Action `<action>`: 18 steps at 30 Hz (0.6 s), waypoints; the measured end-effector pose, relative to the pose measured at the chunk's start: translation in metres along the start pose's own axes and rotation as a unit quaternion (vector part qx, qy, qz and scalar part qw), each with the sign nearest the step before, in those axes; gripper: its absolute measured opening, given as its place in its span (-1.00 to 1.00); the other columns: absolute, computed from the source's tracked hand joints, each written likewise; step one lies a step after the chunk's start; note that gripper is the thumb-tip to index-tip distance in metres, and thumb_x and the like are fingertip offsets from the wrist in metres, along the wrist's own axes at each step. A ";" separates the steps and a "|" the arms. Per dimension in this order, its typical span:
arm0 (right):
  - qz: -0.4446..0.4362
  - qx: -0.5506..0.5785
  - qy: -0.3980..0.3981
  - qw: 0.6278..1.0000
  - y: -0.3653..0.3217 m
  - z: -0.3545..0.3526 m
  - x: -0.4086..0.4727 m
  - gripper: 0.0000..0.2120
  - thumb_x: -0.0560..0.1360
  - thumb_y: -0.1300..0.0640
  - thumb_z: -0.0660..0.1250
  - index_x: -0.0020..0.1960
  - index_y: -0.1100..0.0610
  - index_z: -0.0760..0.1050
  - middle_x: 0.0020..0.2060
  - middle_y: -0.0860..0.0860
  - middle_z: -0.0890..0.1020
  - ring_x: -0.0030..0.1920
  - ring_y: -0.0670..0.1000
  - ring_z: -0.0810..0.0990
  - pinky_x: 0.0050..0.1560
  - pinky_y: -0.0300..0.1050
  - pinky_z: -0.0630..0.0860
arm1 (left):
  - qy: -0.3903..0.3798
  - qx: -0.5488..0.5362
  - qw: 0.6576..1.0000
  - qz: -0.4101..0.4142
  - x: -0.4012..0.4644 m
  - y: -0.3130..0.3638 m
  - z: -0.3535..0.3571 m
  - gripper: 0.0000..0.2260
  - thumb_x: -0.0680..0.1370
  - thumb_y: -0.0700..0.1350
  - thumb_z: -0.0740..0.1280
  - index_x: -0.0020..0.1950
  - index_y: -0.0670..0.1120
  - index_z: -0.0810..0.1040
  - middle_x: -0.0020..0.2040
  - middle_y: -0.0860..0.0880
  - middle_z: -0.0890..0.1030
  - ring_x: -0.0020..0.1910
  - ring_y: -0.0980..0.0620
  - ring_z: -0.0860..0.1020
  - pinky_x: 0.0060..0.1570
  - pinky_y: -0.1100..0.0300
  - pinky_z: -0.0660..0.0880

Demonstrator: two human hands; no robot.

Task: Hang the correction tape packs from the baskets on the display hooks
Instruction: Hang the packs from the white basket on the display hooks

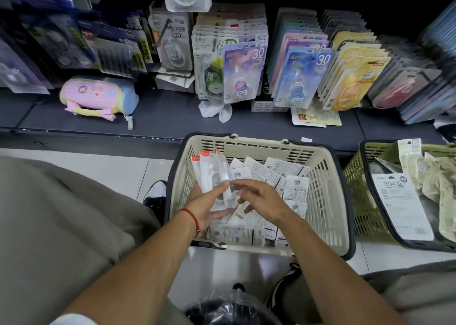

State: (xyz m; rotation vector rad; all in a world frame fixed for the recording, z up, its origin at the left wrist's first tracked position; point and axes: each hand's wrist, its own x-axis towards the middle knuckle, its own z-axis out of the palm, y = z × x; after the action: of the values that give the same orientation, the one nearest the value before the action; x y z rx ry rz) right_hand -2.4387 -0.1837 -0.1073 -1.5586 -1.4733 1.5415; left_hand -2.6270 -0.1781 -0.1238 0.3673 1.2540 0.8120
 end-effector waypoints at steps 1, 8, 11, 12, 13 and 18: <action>0.009 0.011 0.001 1.000 0.002 -0.002 0.000 -0.69 0.68 0.25 0.28 0.22 -0.07 0.70 0.12 -0.10 0.74 0.01 -0.03 0.72 -0.01 -0.05 0.68 | 0.006 -0.003 1.000 -0.001 0.000 0.001 -0.002 -0.56 0.51 -0.20 0.58 0.32 0.07 0.55 0.28 -0.16 0.66 0.24 -0.23 0.65 -0.04 -0.21 0.70; 0.133 -0.297 -0.069 0.943 0.062 -0.013 -0.001 -0.76 0.59 0.07 0.48 0.25 0.05 0.65 0.14 0.00 0.67 0.10 -0.02 0.62 0.16 -0.12 0.51 | 0.050 -0.008 0.999 -0.010 -0.004 -0.001 -0.009 -0.59 0.54 -0.37 0.43 0.20 0.10 0.54 0.23 -0.09 0.64 0.13 -0.19 0.65 -0.18 -0.23 0.70; 0.177 -0.331 -0.113 0.920 0.081 -0.003 -0.005 -0.79 0.57 0.12 0.48 0.20 0.05 0.64 0.12 0.03 0.68 0.06 0.02 0.65 0.04 -0.17 0.50 | 0.047 -0.014 0.999 -0.018 -0.007 0.000 -0.008 -0.61 0.54 -0.36 0.44 0.21 0.07 0.53 0.24 -0.13 0.63 0.12 -0.22 0.65 -0.19 -0.20 0.70; 0.171 -0.322 -0.090 0.927 0.082 -0.003 -0.003 -0.87 0.58 0.12 0.45 0.12 0.05 0.63 0.04 0.02 0.67 0.02 0.03 0.64 -0.04 -0.17 0.49 | 0.047 -0.018 0.999 -0.016 -0.007 0.002 -0.007 -0.62 0.54 -0.36 0.44 0.20 0.07 0.53 0.23 -0.14 0.63 0.12 -0.22 0.65 -0.20 -0.19 0.70; 0.163 -0.301 -0.061 0.937 0.078 -0.006 0.000 -0.95 0.59 0.11 0.42 0.04 0.05 0.60 -0.04 0.01 0.65 -0.03 0.03 0.62 -0.12 -0.17 0.46 | 0.046 -0.024 0.999 -0.011 -0.007 0.004 -0.007 -0.62 0.54 -0.36 0.44 0.19 0.07 0.54 0.22 -0.14 0.63 0.12 -0.22 0.65 -0.21 -0.18 0.70; 0.138 -0.173 0.107 0.969 0.034 -0.051 0.003 -0.83 0.68 0.09 0.30 0.07 0.20 0.53 -0.03 0.09 0.62 0.03 0.14 0.61 -0.02 0.00 0.52 | 0.050 -0.074 0.996 0.021 -0.008 0.022 -0.005 -0.64 0.54 -0.36 0.43 0.20 0.05 0.58 0.19 -0.15 0.68 0.12 -0.23 0.68 -0.21 -0.13 0.69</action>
State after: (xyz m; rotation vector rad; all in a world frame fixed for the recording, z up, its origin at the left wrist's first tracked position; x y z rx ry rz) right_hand -2.3818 -0.1739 -0.1267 -2.1383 -1.5065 1.2488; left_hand -2.6403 -0.1700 -0.1052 0.2371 1.2737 0.9630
